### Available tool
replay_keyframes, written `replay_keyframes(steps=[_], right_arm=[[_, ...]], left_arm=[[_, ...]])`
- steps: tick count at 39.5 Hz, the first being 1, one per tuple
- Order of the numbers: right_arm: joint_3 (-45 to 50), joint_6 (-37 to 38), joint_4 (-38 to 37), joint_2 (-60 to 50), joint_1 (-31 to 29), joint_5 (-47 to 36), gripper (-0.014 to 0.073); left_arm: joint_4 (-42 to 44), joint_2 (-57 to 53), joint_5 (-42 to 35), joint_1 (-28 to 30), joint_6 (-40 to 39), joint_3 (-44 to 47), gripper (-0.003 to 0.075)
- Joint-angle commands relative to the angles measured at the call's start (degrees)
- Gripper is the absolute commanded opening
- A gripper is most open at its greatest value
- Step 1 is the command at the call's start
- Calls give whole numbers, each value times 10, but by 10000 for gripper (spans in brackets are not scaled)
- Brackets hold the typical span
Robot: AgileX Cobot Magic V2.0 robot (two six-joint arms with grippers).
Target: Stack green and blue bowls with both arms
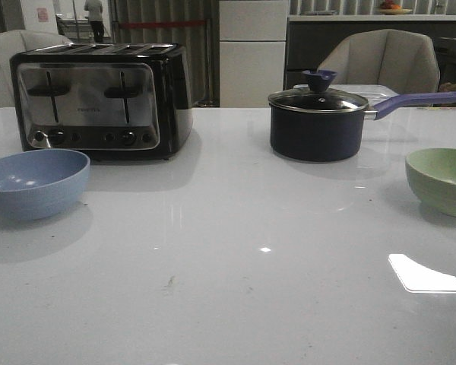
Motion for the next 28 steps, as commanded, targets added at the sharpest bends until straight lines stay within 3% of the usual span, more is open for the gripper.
replay_keyframes(steps=[1, 10, 18, 28], right_arm=[[-20, -1, -1, 7, -2, -54, 510], [-53, 0, 19, 90, -17, -68, 510], [-112, -20, 67, 221, -100, -41, 510], [-199, -125, 195, 385, -198, -28, 510]], left_arm=[[-1, 6, -42, 1, 0, -16, 545], [-2, 6, -43, 1, 0, -16, 545], [-2, 6, -43, 1, 0, -16, 545], [-4, 6, -45, 1, 0, -16, 545]])
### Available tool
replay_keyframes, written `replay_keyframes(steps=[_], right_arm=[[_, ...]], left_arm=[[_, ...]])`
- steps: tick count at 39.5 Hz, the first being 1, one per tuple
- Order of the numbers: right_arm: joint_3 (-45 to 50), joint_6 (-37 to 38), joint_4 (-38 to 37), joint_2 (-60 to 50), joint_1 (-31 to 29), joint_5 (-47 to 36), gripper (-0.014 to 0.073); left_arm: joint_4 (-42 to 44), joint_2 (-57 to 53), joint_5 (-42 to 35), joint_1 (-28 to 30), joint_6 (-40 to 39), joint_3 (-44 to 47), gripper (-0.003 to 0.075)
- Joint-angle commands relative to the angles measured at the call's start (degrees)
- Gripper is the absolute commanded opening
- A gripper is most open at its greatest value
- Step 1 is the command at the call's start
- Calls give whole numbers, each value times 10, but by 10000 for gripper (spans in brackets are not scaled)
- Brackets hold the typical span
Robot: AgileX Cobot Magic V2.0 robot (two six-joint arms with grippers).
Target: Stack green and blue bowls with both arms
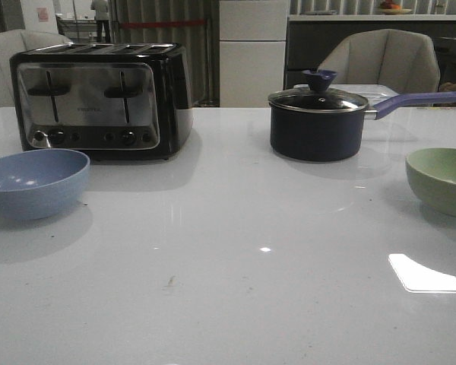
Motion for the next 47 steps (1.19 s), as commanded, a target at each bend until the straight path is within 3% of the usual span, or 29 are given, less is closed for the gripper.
replay_keyframes(steps=[1, 16, 28, 31, 40, 47], right_arm=[[-53, -36, 43, 45, -26, -23, 510], [-181, -41, 51, 232, -25, -36, 510], [-242, -41, 59, 318, -25, -47, 500], [-245, -41, 64, 324, -25, -45, 454], [-245, -41, 72, 324, -24, -35, 183], [-245, -58, 85, 321, -23, -9, 65]], left_arm=[[-4, 6, -45, 1, 0, -16, 545], [-5, 6, -45, 1, 0, -16, 545], [-5, 6, -45, 1, 0, -16, 545], [-5, 6, -45, 1, 0, -16, 545], [-5, 6, -45, 1, 0, -16, 545], [-5, 6, -45, 1, 0, -16, 545]])
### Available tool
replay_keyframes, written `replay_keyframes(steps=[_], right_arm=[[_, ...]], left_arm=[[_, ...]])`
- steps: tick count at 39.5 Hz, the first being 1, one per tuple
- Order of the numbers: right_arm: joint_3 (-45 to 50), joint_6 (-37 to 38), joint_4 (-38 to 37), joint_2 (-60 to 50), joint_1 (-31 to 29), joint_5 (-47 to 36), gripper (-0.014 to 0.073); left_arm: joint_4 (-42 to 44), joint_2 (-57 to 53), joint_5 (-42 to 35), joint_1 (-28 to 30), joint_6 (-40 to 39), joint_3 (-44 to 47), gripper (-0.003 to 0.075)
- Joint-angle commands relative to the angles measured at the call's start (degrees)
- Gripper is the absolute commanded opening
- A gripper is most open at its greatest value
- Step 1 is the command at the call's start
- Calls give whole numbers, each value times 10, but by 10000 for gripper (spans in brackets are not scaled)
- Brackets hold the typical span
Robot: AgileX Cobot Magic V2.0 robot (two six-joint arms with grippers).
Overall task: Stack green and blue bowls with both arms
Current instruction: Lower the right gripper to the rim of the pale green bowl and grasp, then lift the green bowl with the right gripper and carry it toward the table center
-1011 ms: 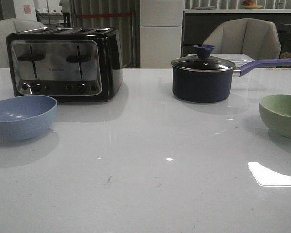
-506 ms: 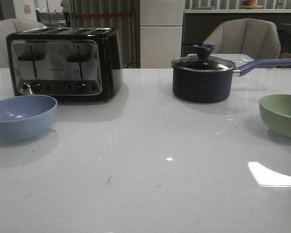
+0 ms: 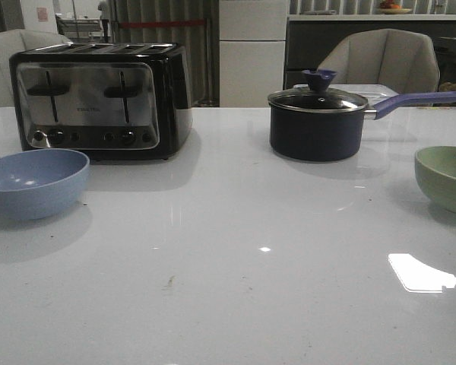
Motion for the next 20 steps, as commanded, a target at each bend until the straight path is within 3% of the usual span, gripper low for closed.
replay_keyframes(steps=[1, 9, 20], right_arm=[[-18, -23, 20, -37, 1, 15, 57], [-18, -30, 25, -86, 39, 40, 44], [-18, -39, 20, -147, 207, 43, 44]], left_arm=[[-5, 6, -45, 1, 0, -16, 545], [-9, 6, -45, 1, 0, -16, 542], [-11, 6, -45, 1, 0, -16, 542]])
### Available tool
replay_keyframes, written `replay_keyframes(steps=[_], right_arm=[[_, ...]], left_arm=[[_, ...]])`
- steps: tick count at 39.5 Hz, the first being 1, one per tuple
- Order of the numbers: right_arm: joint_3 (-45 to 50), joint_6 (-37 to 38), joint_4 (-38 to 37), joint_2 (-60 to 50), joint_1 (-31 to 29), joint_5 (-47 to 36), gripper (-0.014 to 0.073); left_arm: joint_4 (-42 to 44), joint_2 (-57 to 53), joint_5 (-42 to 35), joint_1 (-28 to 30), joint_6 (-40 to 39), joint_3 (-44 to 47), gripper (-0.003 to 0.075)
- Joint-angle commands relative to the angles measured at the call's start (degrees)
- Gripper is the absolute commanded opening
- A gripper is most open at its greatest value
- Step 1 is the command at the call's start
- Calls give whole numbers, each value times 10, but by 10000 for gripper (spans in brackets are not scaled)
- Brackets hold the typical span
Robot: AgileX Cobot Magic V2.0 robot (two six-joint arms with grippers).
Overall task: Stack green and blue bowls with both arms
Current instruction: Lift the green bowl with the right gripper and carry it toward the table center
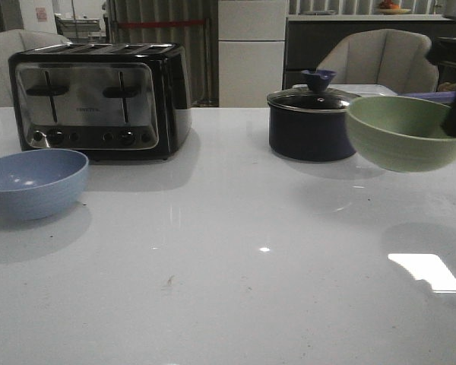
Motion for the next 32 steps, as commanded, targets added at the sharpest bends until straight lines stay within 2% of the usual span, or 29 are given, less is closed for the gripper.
replay_keyframes(steps=[1, 8, 15, 20, 27, 30, 32], right_arm=[[-18, -10, 14, -37, 67, -4, 44], [-2, -10, 5, -25, 184, -33, 37], [9, -5, -17, -1, 260, -62, 37], [9, 6, -25, 28, 287, -65, 37], [9, 8, -31, 57, 288, -76, 42], [9, 8, -32, 59, 288, -76, 76], [9, 8, -32, 60, 288, -76, 139]], left_arm=[[-7, 6, -45, 1, 0, -16, 542], [-7, 6, -45, 1, 0, -16, 542], [-7, 6, -42, 1, 0, -16, 542], [-7, 6, -42, 1, 0, -16, 542], [-7, 6, -41, 1, 0, -16, 542], [-7, 6, -41, 1, 0, -16, 542], [-7, 6, -40, 1, 0, -16, 542]])
